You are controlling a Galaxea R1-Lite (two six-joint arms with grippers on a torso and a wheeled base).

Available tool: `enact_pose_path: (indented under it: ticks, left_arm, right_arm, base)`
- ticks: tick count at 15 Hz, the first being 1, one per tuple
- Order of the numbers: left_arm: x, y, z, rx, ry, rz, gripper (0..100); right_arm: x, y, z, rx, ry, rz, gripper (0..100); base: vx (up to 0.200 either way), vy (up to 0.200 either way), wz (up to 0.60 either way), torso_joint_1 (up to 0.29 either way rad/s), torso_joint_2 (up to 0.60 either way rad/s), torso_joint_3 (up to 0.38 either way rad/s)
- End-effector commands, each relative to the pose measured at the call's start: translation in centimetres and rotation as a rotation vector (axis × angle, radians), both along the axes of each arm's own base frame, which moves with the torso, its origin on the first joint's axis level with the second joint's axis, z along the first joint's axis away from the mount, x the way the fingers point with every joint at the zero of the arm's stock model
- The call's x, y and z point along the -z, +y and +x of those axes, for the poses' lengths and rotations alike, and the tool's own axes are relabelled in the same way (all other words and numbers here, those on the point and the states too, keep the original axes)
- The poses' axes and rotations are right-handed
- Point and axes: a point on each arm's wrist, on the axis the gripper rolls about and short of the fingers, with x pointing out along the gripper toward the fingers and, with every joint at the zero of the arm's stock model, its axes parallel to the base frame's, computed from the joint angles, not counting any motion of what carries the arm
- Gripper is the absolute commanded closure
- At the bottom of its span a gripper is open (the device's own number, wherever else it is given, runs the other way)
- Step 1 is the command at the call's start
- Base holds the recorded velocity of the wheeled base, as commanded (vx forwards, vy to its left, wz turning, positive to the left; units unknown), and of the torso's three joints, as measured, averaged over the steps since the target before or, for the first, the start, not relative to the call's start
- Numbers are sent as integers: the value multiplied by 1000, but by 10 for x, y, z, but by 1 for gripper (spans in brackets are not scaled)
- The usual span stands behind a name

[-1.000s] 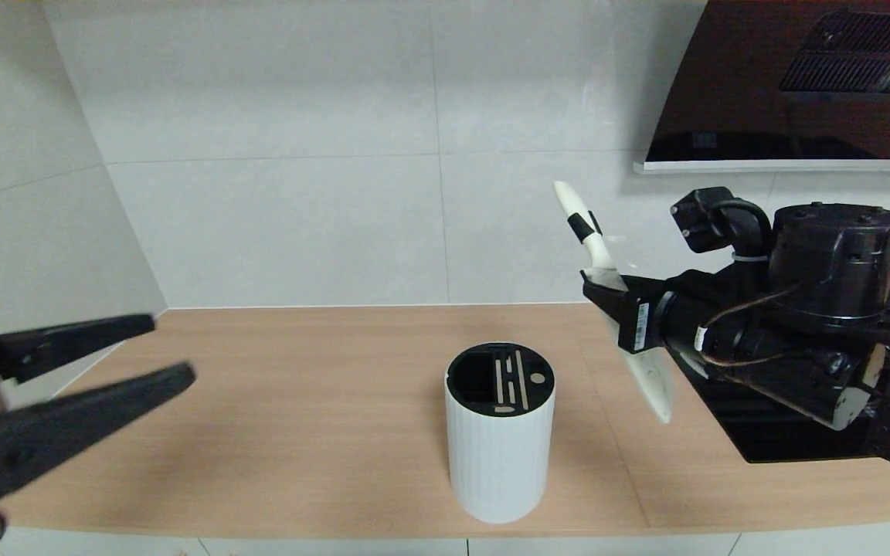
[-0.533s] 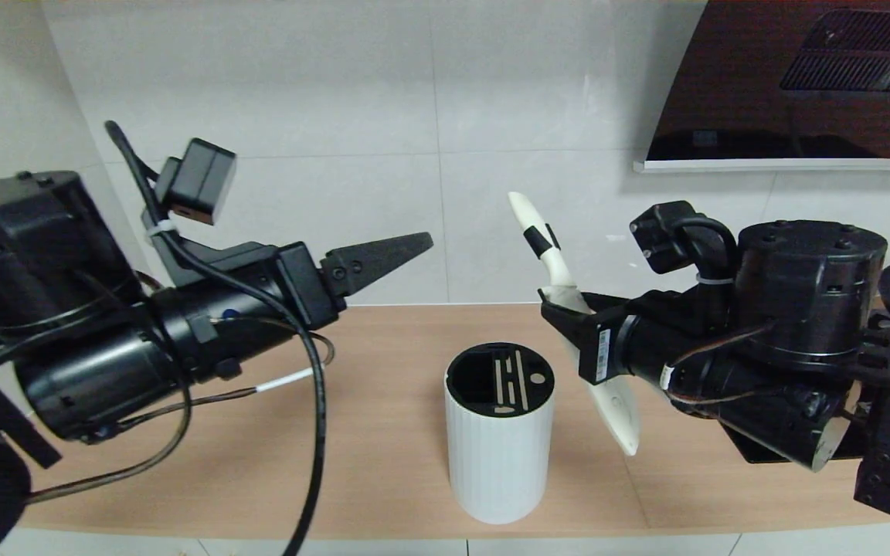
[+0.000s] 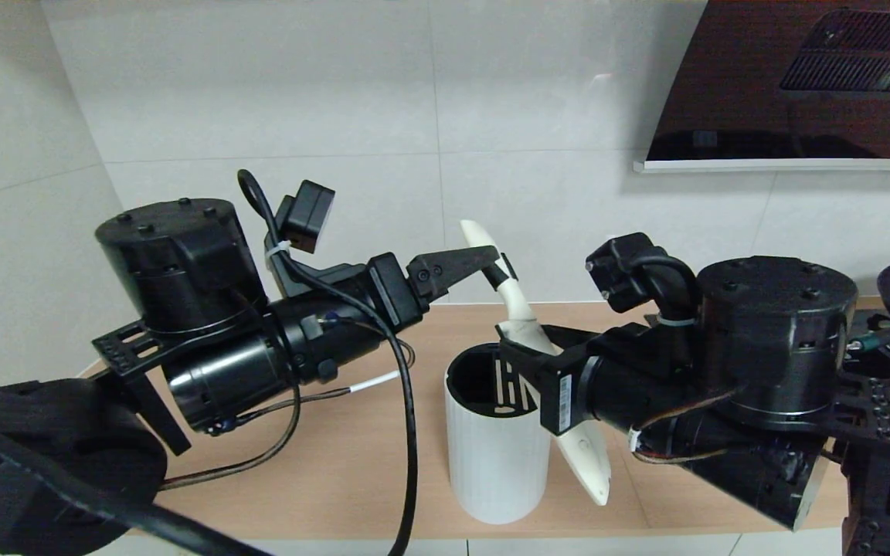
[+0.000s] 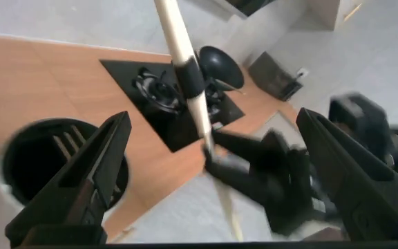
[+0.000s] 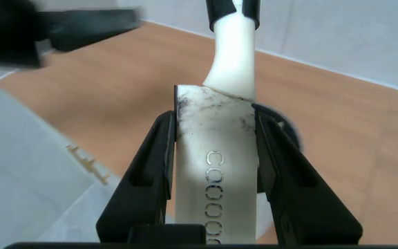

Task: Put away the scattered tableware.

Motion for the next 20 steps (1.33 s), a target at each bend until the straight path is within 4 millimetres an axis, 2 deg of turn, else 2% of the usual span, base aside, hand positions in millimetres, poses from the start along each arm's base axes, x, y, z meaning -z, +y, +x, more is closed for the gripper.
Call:
enact_pose_path:
  ticks: [1, 4, 13, 14, 20]
  left_arm:
    - [12, -9, 7, 2, 31, 21, 0]
    - [27, -22, 15, -31, 41, 31, 0]
    - [27, -26, 15, -44, 9, 11, 0]
    - [26, -25, 15, -44, 7, 9, 100]
    - [25, -25, 13, -41, 4, 11, 100]
  right_arm:
    - [5, 8, -5, -25, 11, -12, 100]
    - [9, 14, -11, -48, 31, -8, 100]
    - [16, 20, -14, -66, 42, -22, 100]
    - [16, 19, -14, -64, 42, -22, 100]
    - [17, 19, -12, -48, 43, -22, 100]
  base:
    - [0, 0, 0, 0, 0, 0]
    - [0, 0, 0, 0, 0, 0]
    - [0, 0, 0, 0, 0, 0]
    - [0, 0, 0, 0, 0, 0]
    - [0, 0, 0, 0, 0, 0]
